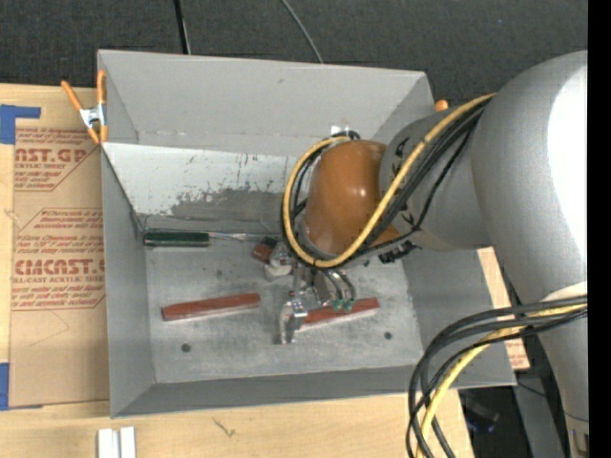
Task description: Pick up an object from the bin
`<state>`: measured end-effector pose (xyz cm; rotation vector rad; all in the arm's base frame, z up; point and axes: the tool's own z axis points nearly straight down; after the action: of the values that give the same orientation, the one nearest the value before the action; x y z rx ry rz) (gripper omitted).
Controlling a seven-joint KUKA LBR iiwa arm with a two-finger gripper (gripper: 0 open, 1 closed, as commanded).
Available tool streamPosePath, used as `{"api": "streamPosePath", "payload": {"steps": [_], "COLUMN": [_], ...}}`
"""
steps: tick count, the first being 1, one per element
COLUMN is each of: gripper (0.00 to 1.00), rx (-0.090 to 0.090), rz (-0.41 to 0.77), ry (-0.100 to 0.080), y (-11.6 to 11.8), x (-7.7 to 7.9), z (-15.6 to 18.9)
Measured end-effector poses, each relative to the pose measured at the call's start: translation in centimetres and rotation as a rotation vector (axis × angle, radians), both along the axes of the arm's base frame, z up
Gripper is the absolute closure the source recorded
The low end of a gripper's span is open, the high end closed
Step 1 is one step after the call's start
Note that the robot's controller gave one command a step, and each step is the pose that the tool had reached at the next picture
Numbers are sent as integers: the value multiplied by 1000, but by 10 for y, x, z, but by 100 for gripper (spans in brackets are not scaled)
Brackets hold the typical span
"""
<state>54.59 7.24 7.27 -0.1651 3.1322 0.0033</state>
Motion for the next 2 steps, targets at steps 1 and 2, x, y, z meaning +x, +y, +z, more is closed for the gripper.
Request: {"api": "streamPosePath", "payload": {"steps": [1, 2], "gripper": [100, 0], "rx": [2, 1], "rz": [-1, 0], "ry": [-9, 0], "y": [0, 0], "x": [3, 0], "z": [3, 0]}}
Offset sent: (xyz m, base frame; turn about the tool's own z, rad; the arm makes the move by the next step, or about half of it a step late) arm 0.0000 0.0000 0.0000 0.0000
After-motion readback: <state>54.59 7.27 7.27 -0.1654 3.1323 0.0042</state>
